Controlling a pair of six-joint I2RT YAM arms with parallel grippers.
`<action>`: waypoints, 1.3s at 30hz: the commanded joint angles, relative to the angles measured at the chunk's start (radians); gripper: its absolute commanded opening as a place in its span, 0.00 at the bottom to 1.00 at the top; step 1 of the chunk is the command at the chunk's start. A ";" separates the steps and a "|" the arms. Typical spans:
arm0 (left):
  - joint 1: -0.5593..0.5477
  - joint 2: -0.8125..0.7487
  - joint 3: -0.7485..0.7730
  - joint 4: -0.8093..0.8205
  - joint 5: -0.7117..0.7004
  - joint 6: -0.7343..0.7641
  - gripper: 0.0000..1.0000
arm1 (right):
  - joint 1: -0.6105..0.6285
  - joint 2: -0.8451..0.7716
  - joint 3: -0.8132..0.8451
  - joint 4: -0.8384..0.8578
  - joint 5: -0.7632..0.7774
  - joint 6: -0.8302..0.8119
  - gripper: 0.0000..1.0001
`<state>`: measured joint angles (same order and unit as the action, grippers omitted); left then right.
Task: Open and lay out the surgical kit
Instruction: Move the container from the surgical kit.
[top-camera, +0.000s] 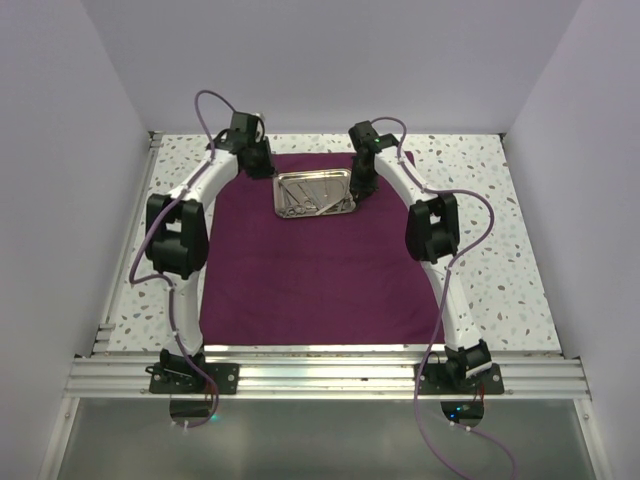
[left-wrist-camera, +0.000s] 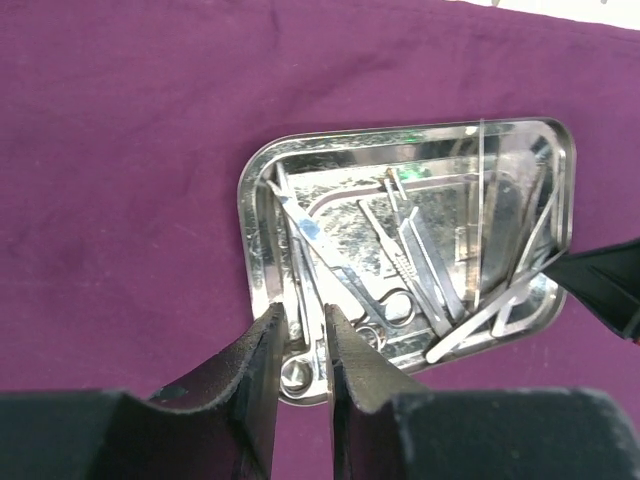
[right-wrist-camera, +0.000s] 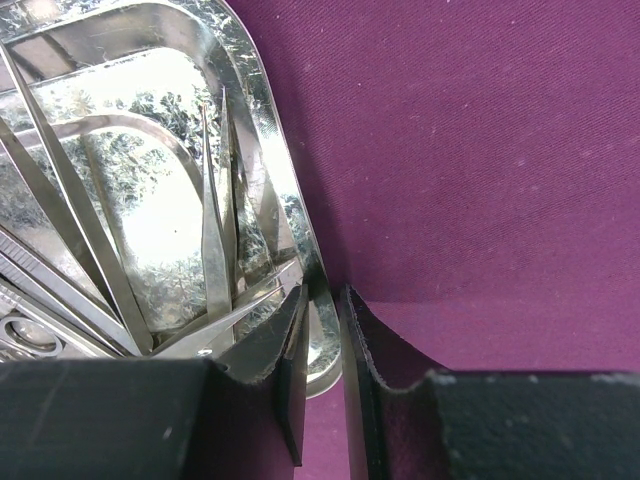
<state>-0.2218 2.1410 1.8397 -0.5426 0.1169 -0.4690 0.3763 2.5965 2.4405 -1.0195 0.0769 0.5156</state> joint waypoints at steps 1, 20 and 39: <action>0.001 0.017 -0.013 -0.013 -0.042 0.013 0.26 | 0.004 0.043 -0.004 -0.019 0.029 0.009 0.19; -0.019 0.108 -0.076 0.020 -0.042 0.033 0.21 | 0.004 0.016 -0.046 -0.011 0.032 0.001 0.11; -0.044 0.090 -0.057 0.009 -0.020 0.052 0.00 | 0.013 -0.050 -0.100 -0.001 0.026 -0.014 0.00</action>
<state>-0.2390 2.2532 1.7706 -0.5320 0.0799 -0.4469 0.3767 2.5603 2.3833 -0.9909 0.0891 0.5117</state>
